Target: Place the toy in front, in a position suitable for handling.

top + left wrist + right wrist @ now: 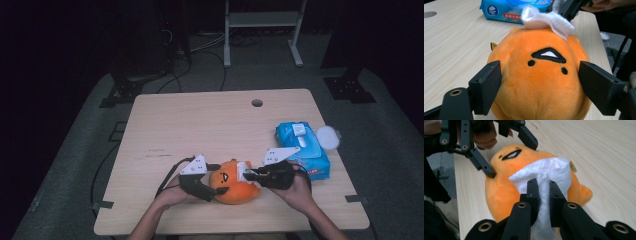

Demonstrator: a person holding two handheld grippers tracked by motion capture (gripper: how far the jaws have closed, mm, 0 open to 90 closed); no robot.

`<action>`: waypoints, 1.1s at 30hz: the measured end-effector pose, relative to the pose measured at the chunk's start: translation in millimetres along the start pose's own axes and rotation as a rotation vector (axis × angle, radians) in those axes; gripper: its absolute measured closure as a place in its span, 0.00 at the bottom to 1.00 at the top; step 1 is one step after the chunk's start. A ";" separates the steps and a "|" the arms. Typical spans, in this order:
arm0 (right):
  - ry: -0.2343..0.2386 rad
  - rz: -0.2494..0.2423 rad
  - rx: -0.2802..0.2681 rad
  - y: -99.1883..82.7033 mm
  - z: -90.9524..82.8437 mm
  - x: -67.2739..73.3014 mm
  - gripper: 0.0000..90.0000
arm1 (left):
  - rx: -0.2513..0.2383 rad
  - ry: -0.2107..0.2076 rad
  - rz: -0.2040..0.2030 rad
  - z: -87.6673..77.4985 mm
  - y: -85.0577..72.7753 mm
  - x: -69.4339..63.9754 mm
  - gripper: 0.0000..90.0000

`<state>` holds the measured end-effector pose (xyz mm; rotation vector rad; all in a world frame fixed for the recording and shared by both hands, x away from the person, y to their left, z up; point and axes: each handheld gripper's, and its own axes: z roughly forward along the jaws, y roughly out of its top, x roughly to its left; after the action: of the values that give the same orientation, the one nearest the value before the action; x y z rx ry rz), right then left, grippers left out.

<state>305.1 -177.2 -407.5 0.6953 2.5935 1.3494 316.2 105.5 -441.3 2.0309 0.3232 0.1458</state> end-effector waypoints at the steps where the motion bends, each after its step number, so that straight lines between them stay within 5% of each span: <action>1: -0.009 -0.005 0.006 -1.6 -2.7 -0.1 0.92 | 0.001 0.004 -0.004 -0.3 -0.9 0.8 0.23; 6: -0.005 0.002 0.042 -17.6 -13.3 2.9 0.93 | -0.012 0.021 -0.030 -0.7 -5.9 6.2 0.23; 13: 0.048 -0.049 0.028 -9.2 -11.5 20.4 0.93 | -0.003 0.059 -0.064 1.2 -2.1 6.5 0.18; 14: 0.023 -0.079 0.038 -6.7 -7.5 24.7 0.93 | 0.006 0.059 -0.066 -0.5 -0.8 6.4 0.15; 21: -0.015 -0.092 0.018 -9.1 -11.5 24.3 0.89 | 0.014 0.036 -0.050 -6.8 -0.9 4.4 0.23; 27: -0.052 -0.108 -0.018 -8.4 -16.3 25.2 0.74 | 0.007 0.029 -0.055 -5.6 -2.4 5.0 0.23; 33: -0.064 -0.104 -0.031 -2.1 -4.0 21.8 0.66 | 0.013 -0.003 -0.005 -0.7 -0.1 -0.5 0.26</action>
<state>283.9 -171.2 -404.8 0.5796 2.5157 1.3122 315.6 106.0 -441.0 2.0430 0.3278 0.1380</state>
